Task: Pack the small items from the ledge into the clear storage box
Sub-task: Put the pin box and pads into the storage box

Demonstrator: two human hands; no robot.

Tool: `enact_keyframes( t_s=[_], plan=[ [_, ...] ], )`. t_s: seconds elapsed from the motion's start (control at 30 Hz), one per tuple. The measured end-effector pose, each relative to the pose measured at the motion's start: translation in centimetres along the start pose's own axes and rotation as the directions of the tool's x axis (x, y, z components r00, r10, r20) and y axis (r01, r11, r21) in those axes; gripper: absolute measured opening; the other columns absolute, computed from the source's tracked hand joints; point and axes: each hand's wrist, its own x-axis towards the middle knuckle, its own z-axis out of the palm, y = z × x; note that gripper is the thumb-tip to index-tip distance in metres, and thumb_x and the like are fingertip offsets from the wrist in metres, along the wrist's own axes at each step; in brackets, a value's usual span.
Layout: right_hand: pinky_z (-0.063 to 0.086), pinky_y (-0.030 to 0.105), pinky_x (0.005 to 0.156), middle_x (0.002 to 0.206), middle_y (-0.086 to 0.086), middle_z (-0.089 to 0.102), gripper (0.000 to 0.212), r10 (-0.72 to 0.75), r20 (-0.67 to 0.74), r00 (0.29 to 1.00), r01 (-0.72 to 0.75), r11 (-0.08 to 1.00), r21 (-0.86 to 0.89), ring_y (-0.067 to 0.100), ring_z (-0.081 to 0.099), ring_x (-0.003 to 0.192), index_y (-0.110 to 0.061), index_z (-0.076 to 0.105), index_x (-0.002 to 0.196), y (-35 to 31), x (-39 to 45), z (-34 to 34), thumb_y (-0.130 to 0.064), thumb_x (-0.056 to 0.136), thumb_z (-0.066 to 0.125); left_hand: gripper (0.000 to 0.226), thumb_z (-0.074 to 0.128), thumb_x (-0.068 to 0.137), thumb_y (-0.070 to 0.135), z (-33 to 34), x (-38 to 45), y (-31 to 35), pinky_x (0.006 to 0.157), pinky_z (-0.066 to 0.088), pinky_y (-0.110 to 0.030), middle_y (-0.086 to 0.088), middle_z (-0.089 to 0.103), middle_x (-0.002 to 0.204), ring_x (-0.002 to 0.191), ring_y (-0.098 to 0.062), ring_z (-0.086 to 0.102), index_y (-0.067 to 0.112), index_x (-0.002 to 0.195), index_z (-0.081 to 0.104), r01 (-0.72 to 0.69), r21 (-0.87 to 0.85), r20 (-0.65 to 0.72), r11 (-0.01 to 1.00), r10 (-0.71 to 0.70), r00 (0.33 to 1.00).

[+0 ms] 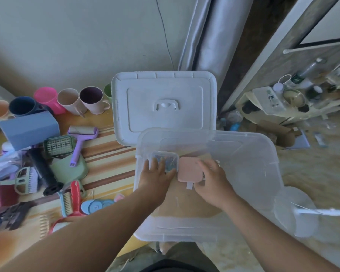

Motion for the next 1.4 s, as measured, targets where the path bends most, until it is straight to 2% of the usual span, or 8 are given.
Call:
enact_keyframes(
  t_s=[0.27, 0.43, 0.57, 0.7, 0.8, 1.0, 1.13, 1.4],
  plan=[
    [0.046, 0.031, 0.087, 0.117, -0.009, 0.06, 0.064, -0.178, 0.2, 0.964, 0.18, 0.984, 0.008, 0.017, 0.057, 0.109, -0.029, 0.05, 0.132, -8.1, 1.0, 4.2, -0.032, 0.077, 0.082, 0.054, 0.064, 0.078, 0.03, -2.9, -3.3, -3.6, 0.122, 0.014, -0.061, -0.013, 0.046, 0.145, 0.144, -0.045, 0.025, 0.025, 0.132, 0.058, -0.124, -0.08, -0.472, 0.989, 0.072, 0.879],
    [0.057, 0.035, 0.082, 0.123, -0.009, 0.067, 0.074, -0.171, 0.171, 0.97, 0.164, 0.985, 0.052, 0.016, 0.066, 0.108, -0.033, 0.043, 0.138, -9.4, 2.7, 6.6, -0.046, 0.076, 0.082, 0.074, 0.062, 0.075, 0.032, -0.8, -5.3, -5.8, 0.121, 0.018, -0.062, -0.016, 0.037, 0.154, 0.15, -0.045, 0.017, 0.031, 0.146, 0.041, -0.145, -0.133, -0.469, 0.98, 0.066, 0.881],
    [0.054, 0.029, 0.08, 0.116, -0.016, 0.067, 0.076, 0.046, 0.261, 0.964, -0.129, 0.941, 0.311, 0.01, 0.067, 0.102, -0.038, 0.036, 0.135, -8.0, 1.5, 4.7, -0.04, 0.075, 0.082, 0.07, 0.042, 0.076, 0.026, -0.3, -5.2, -5.9, 0.12, 0.023, -0.061, -0.018, 0.044, 0.148, 0.146, -0.046, 0.027, 0.026, 0.146, 0.045, -0.199, -0.258, -0.504, 0.945, 0.045, 0.863],
    [0.056, 0.031, 0.069, 0.109, 0.003, 0.069, 0.052, 0.213, 0.476, 0.853, -0.47, 0.708, 0.527, 0.016, 0.069, 0.09, -0.029, 0.049, 0.13, -7.7, 1.0, 4.8, -0.027, 0.086, 0.076, 0.064, 0.039, 0.082, 0.027, -0.2, -5.0, -6.1, 0.12, 0.024, -0.059, -0.019, 0.047, 0.146, 0.144, -0.044, 0.032, 0.02, 0.145, 0.05, -0.206, -0.32, -0.529, 0.925, 0.006, 0.848],
    [0.063, 0.042, 0.081, 0.11, 0.002, 0.071, 0.051, 0.224, 0.522, 0.823, -0.517, 0.676, 0.526, 0.02, 0.071, 0.097, -0.033, 0.057, 0.127, -8.6, 1.6, 6.7, -0.023, 0.081, 0.077, 0.066, 0.049, 0.078, 0.019, -0.1, -4.9, -6.3, 0.121, 0.023, -0.057, -0.017, 0.047, 0.146, 0.145, -0.042, 0.031, 0.021, 0.144, 0.049, -0.199, -0.3, -0.534, 0.933, 0.009, 0.845],
    [0.056, 0.03, 0.083, 0.107, -0.009, 0.074, 0.038, 0.246, 0.408, 0.879, -0.426, 0.789, 0.442, 0.011, 0.068, 0.097, -0.026, 0.069, 0.121, -8.8, 2.3, 8.7, -0.038, 0.087, 0.079, 0.066, 0.061, 0.073, 0.022, 0.0, -4.5, -5.9, 0.122, 0.02, -0.058, -0.013, 0.048, 0.146, 0.146, -0.042, 0.029, 0.024, 0.139, 0.056, -0.156, -0.241, -0.499, 0.958, 0.015, 0.866],
    [0.055, 0.038, 0.086, 0.11, -0.001, 0.073, 0.046, 0.152, 0.335, 0.93, -0.18, 0.982, 0.051, 0.022, 0.067, 0.101, -0.022, 0.067, 0.12, -8.6, 2.1, 7.6, -0.06, 0.095, 0.06, 0.06, 0.065, 0.08, 0.044, 0.0, -4.6, -6.0, 0.121, 0.018, -0.06, -0.01, 0.047, 0.149, 0.149, -0.04, 0.024, 0.03, 0.137, 0.058, -0.116, -0.17, -0.451, 0.979, 0.027, 0.892],
    [0.054, 0.046, 0.084, 0.135, 0.003, 0.046, 0.072, -0.063, 0.3, 0.952, 0.173, 0.918, -0.356, 0.031, 0.051, 0.117, -0.033, 0.03, 0.145, -7.4, 0.7, 6.7, -0.06, 0.089, 0.067, 0.059, 0.063, 0.083, 0.047, 0.2, -5.1, -6.0, 0.121, 0.018, -0.061, -0.014, 0.028, 0.162, 0.151, -0.043, 0.017, 0.033, 0.139, 0.052, -0.079, -0.269, -0.443, 0.96, -0.051, 0.895]
  ],
)
